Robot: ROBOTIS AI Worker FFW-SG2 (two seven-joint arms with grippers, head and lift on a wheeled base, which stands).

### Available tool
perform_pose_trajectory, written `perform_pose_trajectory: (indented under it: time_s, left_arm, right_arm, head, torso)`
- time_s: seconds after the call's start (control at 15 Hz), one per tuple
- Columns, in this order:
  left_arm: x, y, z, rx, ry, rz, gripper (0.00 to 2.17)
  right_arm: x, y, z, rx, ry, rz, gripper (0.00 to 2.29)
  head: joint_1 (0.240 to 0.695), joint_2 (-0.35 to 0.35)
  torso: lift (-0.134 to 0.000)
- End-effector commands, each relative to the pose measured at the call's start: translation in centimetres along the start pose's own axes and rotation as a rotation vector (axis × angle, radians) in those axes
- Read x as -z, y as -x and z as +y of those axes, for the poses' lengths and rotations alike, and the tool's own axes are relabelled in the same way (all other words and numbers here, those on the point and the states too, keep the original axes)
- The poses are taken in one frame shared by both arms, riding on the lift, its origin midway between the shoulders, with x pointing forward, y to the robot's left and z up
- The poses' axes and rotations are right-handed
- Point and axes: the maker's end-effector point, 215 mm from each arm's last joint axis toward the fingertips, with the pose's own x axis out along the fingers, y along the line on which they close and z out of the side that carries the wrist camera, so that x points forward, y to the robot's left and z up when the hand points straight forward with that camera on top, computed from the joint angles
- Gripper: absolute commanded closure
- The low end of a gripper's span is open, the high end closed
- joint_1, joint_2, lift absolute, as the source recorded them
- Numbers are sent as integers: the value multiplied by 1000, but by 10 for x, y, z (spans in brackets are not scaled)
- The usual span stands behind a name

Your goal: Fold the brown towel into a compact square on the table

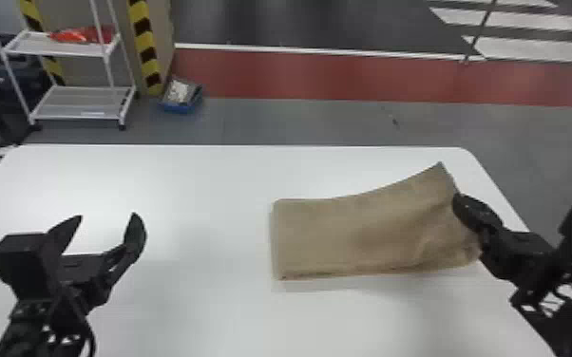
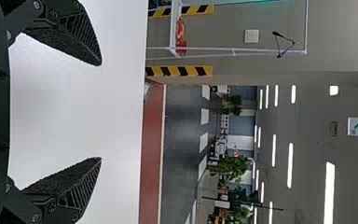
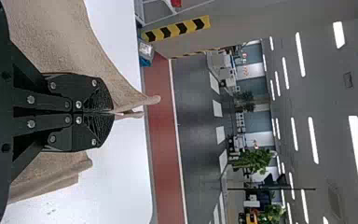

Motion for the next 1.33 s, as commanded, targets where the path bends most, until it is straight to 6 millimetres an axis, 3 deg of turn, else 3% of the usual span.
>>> perform_pose_trajectory:
  time_s: [0.0, 0.07, 0.27, 0.33, 0.4, 0.47, 0.53, 0.73, 0.93, 1.27]
  left_arm:
    - [-4, 0, 3, -4, -4, -5, 194]
    - [-5, 0, 5, -7, -6, -5, 194]
    - [-4, 0, 5, -8, -4, -4, 194]
    - [-3, 0, 5, -6, -4, -2, 194]
    - [-4, -1, 5, -8, -3, -4, 194]
    - [-4, -1, 5, -8, -3, -5, 194]
    - [-5, -1, 6, -11, -2, -5, 191]
    - [-8, -3, -4, 6, 2, -12, 134]
    - [-11, -6, -37, 57, 12, -20, 134]
    - [-2, -10, -93, 148, 17, -4, 134]
  right_arm:
    - [-14, 0, -28, 38, -14, 9, 1396]
    - [-5, -4, -37, 51, -12, 36, 1396]
    - [36, -16, -39, 49, -12, 115, 1393]
    - [47, -22, -41, 54, -6, 142, 1298]
    - [66, -23, -43, 75, -21, 197, 937]
    - [72, -22, -47, 98, -29, 213, 252]
    - [72, -18, -56, 125, -27, 209, -2]
    - [43, 4, -80, 227, 5, 117, 46]
    - [13, 31, -110, 338, 19, 13, 46]
    - [31, 40, -110, 324, 4, 37, 53]
  head:
    - [695, -114]
    - [695, -122]
    - [695, -148]
    - [695, -148]
    - [695, -147]
    - [695, -146]
    - [695, -148]
    - [695, -172]
    - [695, -213]
    - [695, -303]
  torso:
    - [-123]
    - [-123]
    - [-123]
    - [-123]
    - [-123]
    - [-123]
    - [-123]
    - [-123]
    - [-123]
    - [-123]
